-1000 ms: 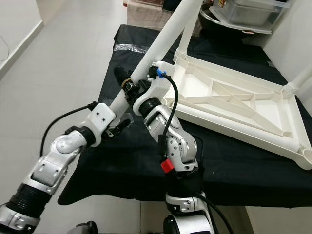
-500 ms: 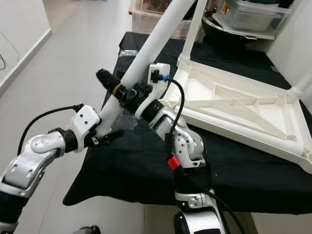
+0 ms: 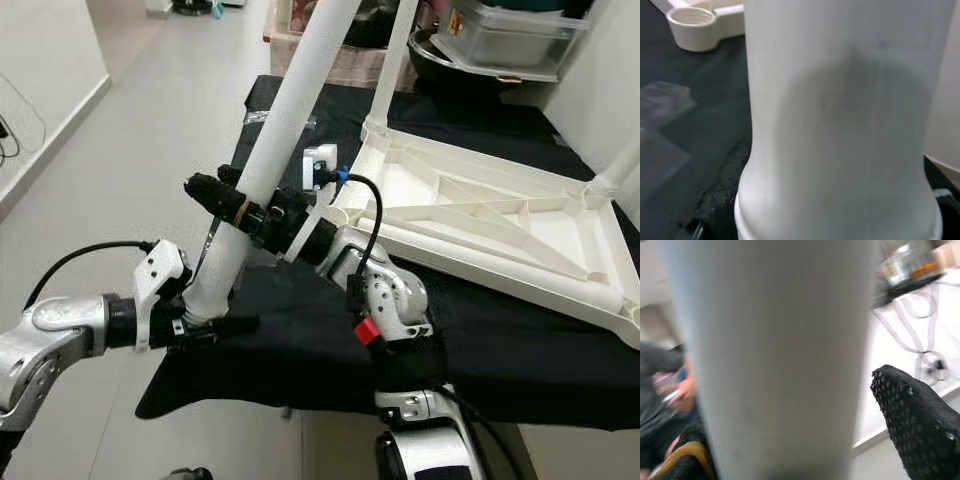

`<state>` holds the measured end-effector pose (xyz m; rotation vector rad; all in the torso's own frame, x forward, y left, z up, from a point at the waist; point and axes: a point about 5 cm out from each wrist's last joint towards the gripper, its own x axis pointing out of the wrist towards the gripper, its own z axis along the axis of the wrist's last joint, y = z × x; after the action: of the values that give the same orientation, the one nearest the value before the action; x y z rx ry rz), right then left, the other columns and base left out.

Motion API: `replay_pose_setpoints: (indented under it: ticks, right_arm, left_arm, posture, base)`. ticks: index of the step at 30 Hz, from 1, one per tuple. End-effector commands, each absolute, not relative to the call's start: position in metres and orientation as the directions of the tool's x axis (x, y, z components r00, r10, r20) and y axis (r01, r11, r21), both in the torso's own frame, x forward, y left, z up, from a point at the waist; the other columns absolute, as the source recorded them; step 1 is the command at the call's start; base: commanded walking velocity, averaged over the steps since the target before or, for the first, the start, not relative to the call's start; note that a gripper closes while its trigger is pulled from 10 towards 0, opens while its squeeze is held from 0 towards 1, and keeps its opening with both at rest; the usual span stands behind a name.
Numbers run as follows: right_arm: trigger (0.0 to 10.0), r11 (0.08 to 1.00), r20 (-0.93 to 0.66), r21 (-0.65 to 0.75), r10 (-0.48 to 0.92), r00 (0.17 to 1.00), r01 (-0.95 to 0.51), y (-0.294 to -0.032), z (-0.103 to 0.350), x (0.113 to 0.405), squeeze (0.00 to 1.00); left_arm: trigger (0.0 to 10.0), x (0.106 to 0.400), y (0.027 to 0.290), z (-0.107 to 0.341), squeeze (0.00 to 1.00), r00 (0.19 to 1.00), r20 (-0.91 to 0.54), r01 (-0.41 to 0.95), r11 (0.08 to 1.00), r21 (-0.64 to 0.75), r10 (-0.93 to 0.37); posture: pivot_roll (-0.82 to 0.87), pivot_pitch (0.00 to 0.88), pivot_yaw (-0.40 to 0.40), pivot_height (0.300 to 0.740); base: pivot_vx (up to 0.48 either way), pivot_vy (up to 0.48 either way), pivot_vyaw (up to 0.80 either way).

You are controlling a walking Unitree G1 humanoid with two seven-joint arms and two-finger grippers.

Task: Building children table

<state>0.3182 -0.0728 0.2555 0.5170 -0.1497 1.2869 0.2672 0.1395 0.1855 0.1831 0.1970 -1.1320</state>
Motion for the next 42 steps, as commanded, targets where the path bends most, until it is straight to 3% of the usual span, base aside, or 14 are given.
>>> replay_pose_setpoints:
  ticks: [1, 5, 14, 33, 35, 36, 42]
  right_arm:
    - [10.0, 0.113, 0.378, 0.253, 0.902, 0.206, -0.961, -0.073, 0.257, 0.312, 0.00]
    - [10.0, 0.013, 0.369, 0.245, 0.924, 0.106, -0.969, -0.073, 0.254, 0.302, 0.00]
    - [10.0, -0.083, 0.362, 0.231, 0.932, 0.007, -0.969, -0.066, 0.250, 0.292, 0.00]
    - [10.0, -0.092, 0.381, 0.216, 0.925, -0.003, -0.972, -0.055, 0.254, 0.295, 0.00]
    - [4.0, -0.098, 0.376, 0.219, 0.927, -0.008, -0.971, -0.055, 0.254, 0.295, 0.00]
    - [0.0, -0.104, 0.372, 0.220, 0.928, -0.016, -0.970, -0.055, 0.253, 0.294, 0.00]
    - [0.0, -0.113, 0.359, 0.220, 0.933, -0.027, -0.969, -0.056, 0.250, 0.292, 0.00]
  left_arm:
    - [10.0, 0.261, 0.142, 0.185, 0.00, 0.362, -0.262, 0.929, 0.371, 0.016, -0.895]
    - [10.0, 0.260, 0.148, 0.183, 0.00, 0.347, -0.280, 0.931, 0.366, -0.016, -0.895]
    - [10.0, 0.258, 0.145, 0.188, 0.00, 0.337, -0.247, 0.927, 0.366, -0.082, -0.909]
    - [10.0, 0.243, 0.131, 0.181, 0.00, 0.247, -0.229, 0.938, 0.291, -0.186, -0.942]
    - [10.0, 0.241, 0.132, 0.180, 0.00, 0.239, -0.237, 0.940, 0.286, -0.188, -0.942]
    - [10.0, 0.240, 0.133, 0.179, 0.00, 0.236, -0.241, 0.938, 0.285, -0.195, -0.941]
    - [10.0, 0.237, 0.137, 0.178, 0.00, 0.228, -0.260, 0.937, 0.284, -0.205, -0.938]
  posture:
    - [0.11, 0.112, -0.072, 0.740]
    - [0.11, 0.119, -0.070, 0.740]
    - [0.10, 0.125, -0.068, 0.740]
    - [0.10, 0.124, -0.065, 0.740]
    - [0.10, 0.126, -0.066, 0.740]
    - [0.10, 0.127, -0.066, 0.740]
    - [0.10, 0.127, -0.067, 0.740]
  base:
    - [0.000, 0.000, 0.00]
    - [0.000, 0.000, 0.00]
    - [0.000, 0.000, 0.00]
    - [0.000, 0.000, 0.00]
    - [0.000, 0.000, 0.00]
    - [0.000, 0.000, 0.00]
    - [0.000, 0.000, 0.00]
